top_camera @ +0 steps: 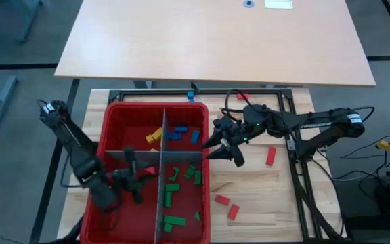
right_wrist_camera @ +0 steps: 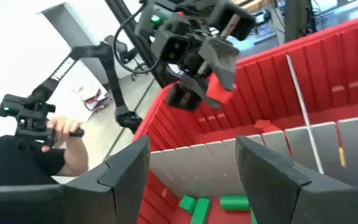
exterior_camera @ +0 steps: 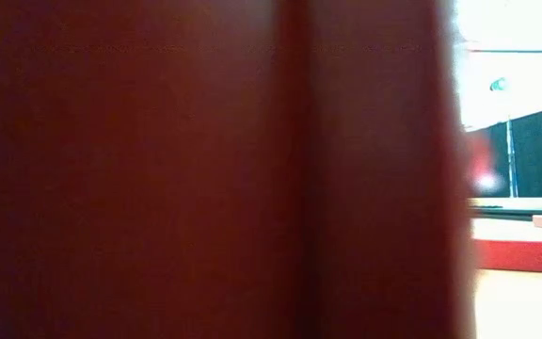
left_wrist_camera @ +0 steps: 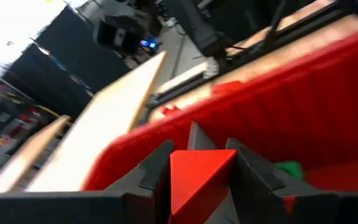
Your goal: Sort blocks
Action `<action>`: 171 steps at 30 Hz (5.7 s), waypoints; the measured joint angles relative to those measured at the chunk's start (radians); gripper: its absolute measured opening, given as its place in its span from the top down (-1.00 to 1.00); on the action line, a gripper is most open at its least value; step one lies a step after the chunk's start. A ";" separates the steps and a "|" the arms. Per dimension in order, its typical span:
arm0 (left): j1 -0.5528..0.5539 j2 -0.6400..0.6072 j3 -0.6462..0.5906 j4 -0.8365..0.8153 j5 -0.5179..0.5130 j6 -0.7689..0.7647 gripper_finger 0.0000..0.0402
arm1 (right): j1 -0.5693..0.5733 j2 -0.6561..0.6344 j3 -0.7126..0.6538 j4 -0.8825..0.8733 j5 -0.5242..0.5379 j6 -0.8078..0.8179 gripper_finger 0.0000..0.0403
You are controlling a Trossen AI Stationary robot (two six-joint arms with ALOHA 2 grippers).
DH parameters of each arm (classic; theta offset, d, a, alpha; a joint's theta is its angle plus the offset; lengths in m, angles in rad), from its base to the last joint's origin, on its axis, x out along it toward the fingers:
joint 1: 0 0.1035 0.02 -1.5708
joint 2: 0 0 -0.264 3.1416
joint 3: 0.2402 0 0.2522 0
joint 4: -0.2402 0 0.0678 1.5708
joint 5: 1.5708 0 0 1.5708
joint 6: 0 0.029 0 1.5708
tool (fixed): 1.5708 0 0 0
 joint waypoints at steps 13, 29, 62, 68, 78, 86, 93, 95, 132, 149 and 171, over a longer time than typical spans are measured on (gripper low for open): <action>-0.124 -0.032 0.001 -0.294 0.112 -0.484 0.38 | -0.001 -0.002 0.000 -0.018 0.002 -0.003 -0.14; -0.119 -0.031 0.001 -0.307 0.002 -0.516 -0.65 | -0.003 -0.001 0.000 -0.129 0.029 -0.063 -0.07; -0.055 -0.030 0.001 -0.307 -0.198 -0.440 -0.55 | -0.003 -0.001 0.000 -0.161 0.092 -0.157 -0.01; -0.007 -0.028 -0.004 -0.304 -0.199 -0.444 -0.55 | -0.003 -0.001 0.000 -0.165 0.099 -0.168 -0.03; 0.068 -0.024 -0.008 -0.251 -0.198 -0.445 -0.55 | -0.005 0.010 0.000 -0.291 0.117 -0.207 0.00; 0.104 -0.024 -0.009 -0.135 -0.197 -0.444 -0.55 | -0.008 0.034 -0.001 -0.477 0.117 -0.416 0.01; 0.128 -0.024 -0.009 -0.081 -0.197 -0.445 -0.55 | -0.010 0.034 -0.009 -0.717 0.150 -0.404 0.01; 0.129 -0.024 -0.009 -0.062 -0.197 -0.445 -0.55 | -0.009 0.034 -0.020 -0.759 0.196 -0.379 0.01; 0.128 -0.024 -0.010 -0.064 -0.036 -0.340 -0.55 | 0.202 0.071 -0.538 -0.283 0.328 0.190 0.01; 0.128 -0.024 -0.010 -0.063 -0.036 -0.340 -0.55 | 0.419 0.224 -0.534 -0.167 0.392 0.256 0.01; 0.128 -0.024 -0.010 -0.050 -0.038 -0.360 -0.55 | 0.604 0.222 -0.476 -0.027 0.403 0.325 0.18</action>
